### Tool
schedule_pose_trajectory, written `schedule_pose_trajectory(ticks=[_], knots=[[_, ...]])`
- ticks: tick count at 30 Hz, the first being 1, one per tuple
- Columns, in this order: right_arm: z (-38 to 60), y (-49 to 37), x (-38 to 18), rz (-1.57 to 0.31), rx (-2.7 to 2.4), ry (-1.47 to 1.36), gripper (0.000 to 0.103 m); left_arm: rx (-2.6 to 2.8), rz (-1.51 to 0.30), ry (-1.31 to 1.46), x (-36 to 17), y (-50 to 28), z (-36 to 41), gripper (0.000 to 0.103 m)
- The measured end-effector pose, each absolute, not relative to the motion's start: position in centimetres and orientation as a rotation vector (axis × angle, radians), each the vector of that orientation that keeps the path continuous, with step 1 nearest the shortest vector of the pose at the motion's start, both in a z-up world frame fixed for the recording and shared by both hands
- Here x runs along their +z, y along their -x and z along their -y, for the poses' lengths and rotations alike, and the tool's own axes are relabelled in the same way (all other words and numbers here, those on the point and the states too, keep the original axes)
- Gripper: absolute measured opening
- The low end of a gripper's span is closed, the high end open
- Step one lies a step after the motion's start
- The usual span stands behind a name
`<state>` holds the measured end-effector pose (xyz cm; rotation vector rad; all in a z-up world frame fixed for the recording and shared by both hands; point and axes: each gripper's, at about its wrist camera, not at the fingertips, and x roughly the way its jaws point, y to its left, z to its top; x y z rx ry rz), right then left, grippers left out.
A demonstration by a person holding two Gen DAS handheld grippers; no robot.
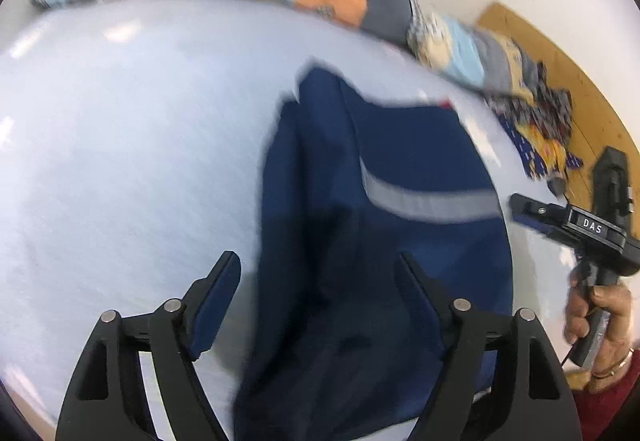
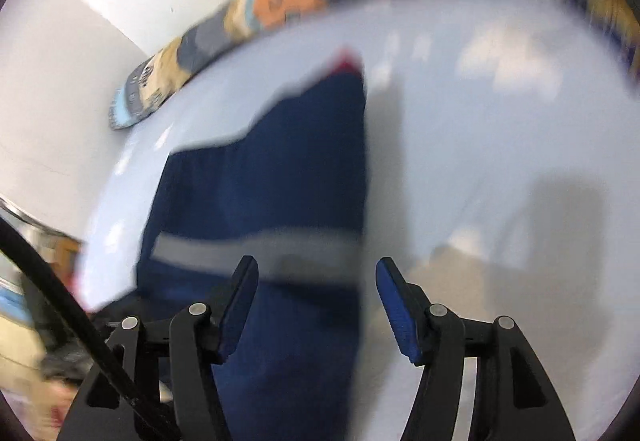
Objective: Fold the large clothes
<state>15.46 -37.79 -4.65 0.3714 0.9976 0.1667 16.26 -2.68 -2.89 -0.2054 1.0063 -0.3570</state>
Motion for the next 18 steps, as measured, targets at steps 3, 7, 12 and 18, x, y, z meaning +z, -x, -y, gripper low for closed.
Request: schedule_pose_trajectory(ticks=[3, 7, 12, 18], knots=[[35.8, -16.3, -2.0, -0.877, 0.183, -0.299, 0.065, -0.359, -0.931, 0.178, -1.3, -15.9, 3.2, 0.079], [31.2, -20.1, -2.3, -0.865, 0.189, -0.268, 0.041, -0.398, -0.880, 0.028, -1.1, -15.2, 7.1, 0.079], [31.3, -24.5, -8.2, -1.081, 0.091, -0.235, 0.029, -0.272, -1.040, -0.178, -7.1, -16.6, 9.1, 0.082], [26.3, -24.0, -3.6, -0.943, 0.217, -0.143, 0.044, -0.248, -1.030, -0.020, -6.3, -16.8, 6.5, 0.085]])
